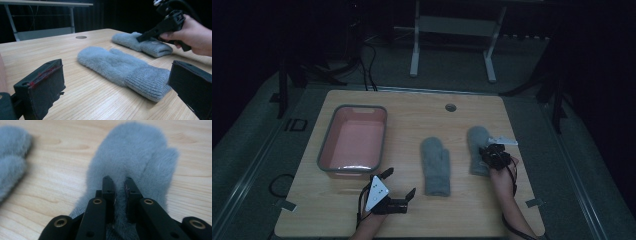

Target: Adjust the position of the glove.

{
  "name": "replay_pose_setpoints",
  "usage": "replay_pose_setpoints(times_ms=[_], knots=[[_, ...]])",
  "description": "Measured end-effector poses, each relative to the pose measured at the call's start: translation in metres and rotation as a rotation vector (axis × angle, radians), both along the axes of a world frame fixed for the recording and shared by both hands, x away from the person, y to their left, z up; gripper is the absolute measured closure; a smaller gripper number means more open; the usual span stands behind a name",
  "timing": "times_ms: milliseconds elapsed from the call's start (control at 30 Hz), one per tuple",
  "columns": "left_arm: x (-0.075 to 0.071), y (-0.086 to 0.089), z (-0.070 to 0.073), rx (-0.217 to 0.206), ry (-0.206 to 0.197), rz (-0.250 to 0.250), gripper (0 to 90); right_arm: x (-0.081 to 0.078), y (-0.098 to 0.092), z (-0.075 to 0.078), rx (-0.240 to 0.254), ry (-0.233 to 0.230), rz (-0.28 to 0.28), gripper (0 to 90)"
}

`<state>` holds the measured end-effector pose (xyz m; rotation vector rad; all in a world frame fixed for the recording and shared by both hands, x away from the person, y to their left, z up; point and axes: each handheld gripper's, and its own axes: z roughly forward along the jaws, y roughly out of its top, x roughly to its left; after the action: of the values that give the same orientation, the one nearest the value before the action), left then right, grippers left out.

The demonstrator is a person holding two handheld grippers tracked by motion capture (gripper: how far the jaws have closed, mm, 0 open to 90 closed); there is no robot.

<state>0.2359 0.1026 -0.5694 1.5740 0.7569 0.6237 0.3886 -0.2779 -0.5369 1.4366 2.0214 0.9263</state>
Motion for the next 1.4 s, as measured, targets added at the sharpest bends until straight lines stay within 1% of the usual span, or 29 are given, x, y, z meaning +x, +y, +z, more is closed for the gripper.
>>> replay_pose_setpoints(times_ms=[67,200,300,333,367,433,500,567,600,667,767,833,933,1000,1067,1100,1133,1167,1267,1400], knots=[[0.0,0.0,0.0,0.0,0.0,0.0,0.7,-0.004,0.0,0.007,0.016,-0.001,-0.011,82.3],[0.0,0.0,0.0,0.002,-0.002,0.0,0.7,-0.016,0.009,0.027,0.002,-0.023,-0.03,82.2],[0.0,0.0,0.0,0.004,-0.003,-0.001,0.7,-0.024,0.017,0.038,0.017,-0.025,-0.03,82.2],[0.0,0.0,0.0,0.003,-0.002,0.0,0.7,-0.029,0.021,0.042,0.032,-0.029,-0.036,82.2],[0.0,0.0,0.0,0.002,-0.002,0.0,0.7,-0.032,0.025,0.045,0.044,-0.022,-0.03,82.2],[0.0,0.0,0.0,0.004,-0.004,-0.001,0.8,-0.039,0.035,0.05,0.055,-0.024,-0.02,82.1],[-0.001,0.0,0.0,0.004,-0.004,-0.001,0.7,-0.047,0.048,0.055,0.044,-0.04,0.003,82.1],[-0.001,0.0,0.0,0.003,-0.005,-0.001,0.7,-0.054,0.06,0.058,0.045,-0.052,0.026,82.1],[-0.001,0.0,0.0,0.002,-0.003,-0.001,0.7,-0.056,0.065,0.059,0.044,-0.052,0.035,82.1],[-0.001,0.0,0.0,0.001,-0.003,0.0,0.7,-0.06,0.077,0.061,0.06,-0.051,0.057,82.1],[-0.001,0.0,0.0,0.001,-0.003,-0.001,0.7,-0.062,0.092,0.061,0.07,-0.037,0.079,82.0],[-0.001,0.0,0.0,0.0,-0.002,0.0,0.7,-0.066,0.105,0.061,0.063,-0.046,0.079,82.0],[0.0,0.0,0.0,-0.002,-0.001,0.0,0.7,-0.07,0.122,0.06,0.048,-0.046,0.103,81.9],[0.0,0.0,0.0,-0.001,-0.002,-0.001,0.7,-0.072,0.129,0.06,0.061,-0.038,0.117,81.9],[0.0,0.0,0.0,-0.001,-0.002,-0.002,0.7,-0.074,0.135,0.059,0.062,-0.034,0.126,81.9],[0.0,0.0,0.0,-0.001,-0.002,-0.002,0.7,-0.075,0.138,0.059,0.06,-0.033,0.126,81.9],[0.0,0.0,0.0,-0.001,-0.002,-0.002,0.7,-0.075,0.141,0.059,0.047,-0.04,0.127,81.9],[0.0,0.0,0.0,0.0,-0.002,-0.002,0.7,-0.076,0.143,0.058,0.047,-0.041,0.129,81.9],[-0.001,0.0,0.0,0.001,-0.003,-0.002,0.7,-0.077,0.148,0.055,0.05,-0.029,0.138,81.9],[0.0,0.0,0.0,0.0,-0.001,-0.003,0.8,-0.079,0.155,0.048,0.043,-0.019,0.166,81.8]])
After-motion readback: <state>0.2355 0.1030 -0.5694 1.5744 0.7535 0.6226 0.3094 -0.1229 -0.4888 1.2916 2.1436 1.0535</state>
